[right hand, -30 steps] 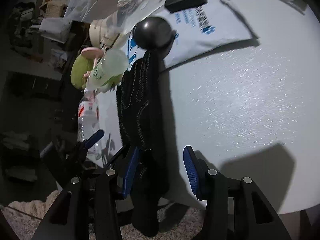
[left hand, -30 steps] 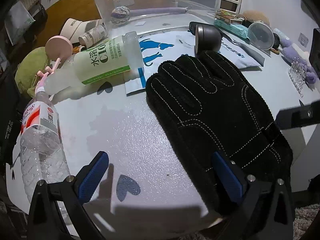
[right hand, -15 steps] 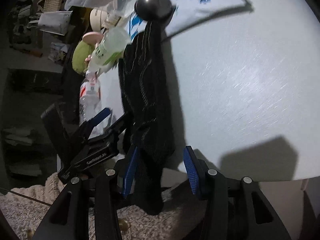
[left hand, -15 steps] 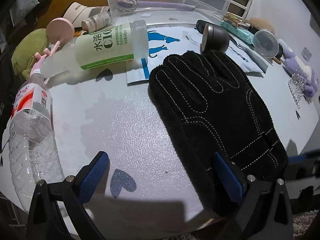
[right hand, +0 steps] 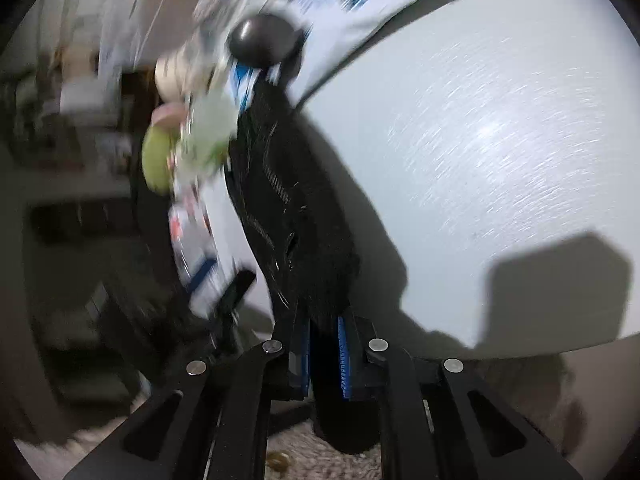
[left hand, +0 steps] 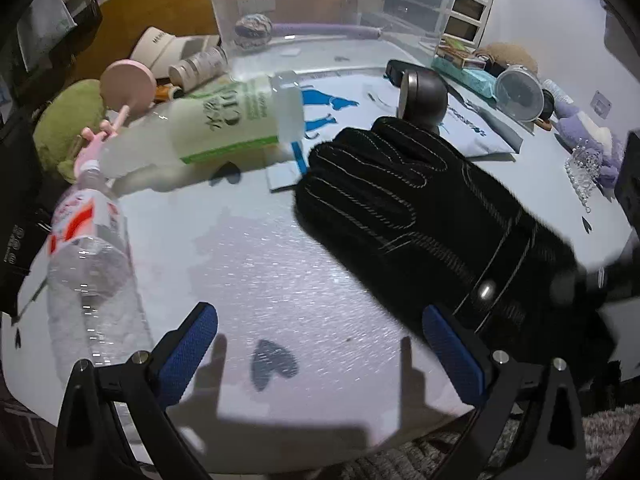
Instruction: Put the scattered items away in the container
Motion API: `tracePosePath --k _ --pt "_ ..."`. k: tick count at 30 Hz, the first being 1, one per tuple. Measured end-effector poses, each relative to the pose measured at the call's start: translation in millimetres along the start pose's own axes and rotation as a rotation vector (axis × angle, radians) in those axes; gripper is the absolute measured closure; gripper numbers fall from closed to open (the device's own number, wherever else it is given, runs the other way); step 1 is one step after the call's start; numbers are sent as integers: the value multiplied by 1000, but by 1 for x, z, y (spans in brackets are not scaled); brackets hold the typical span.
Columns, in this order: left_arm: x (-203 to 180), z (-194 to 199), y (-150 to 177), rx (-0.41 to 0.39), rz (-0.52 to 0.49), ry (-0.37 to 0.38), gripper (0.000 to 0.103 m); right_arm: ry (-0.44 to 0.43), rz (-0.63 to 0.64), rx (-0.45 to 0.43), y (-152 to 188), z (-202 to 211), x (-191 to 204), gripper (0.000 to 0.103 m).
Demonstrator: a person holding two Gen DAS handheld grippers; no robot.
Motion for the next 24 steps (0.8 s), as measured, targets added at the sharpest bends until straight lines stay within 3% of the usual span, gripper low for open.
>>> tracePosePath --k 2,5,8,13,17,24 --pt "2 4 1 -21 -32 -14 0 -20 -50 -23 -8 9 -5 91" --pt "-7 10 2 -94 -171 -83 0 -64 -138 -33 -19 18 -11 91" --pt "-26 11 5 -170 -354 -123 0 -125 -215 -15 -23 22 -12 91" --pt "-63 8 18 -283 -647 -126 0 -245 -363 -1 -22 24 -12 91" --pt "-83 -1 27 -366 -860 -138 0 -290 -414 4 -22 28 -7 91" --pt "-102 -12 15 -421 -1002 -114 0 -311 -451 26 -31 33 -4 91"
Point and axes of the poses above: each gripper's, at about its wrist camera, not at the fingertips, and z roughly against the way its jaws point, x to its left, y to its underside, the point moved 5 cm from there along -z, roughly the way its jaws point, and after that the axes turned 7 degrees about z, right-handed, at the moved point
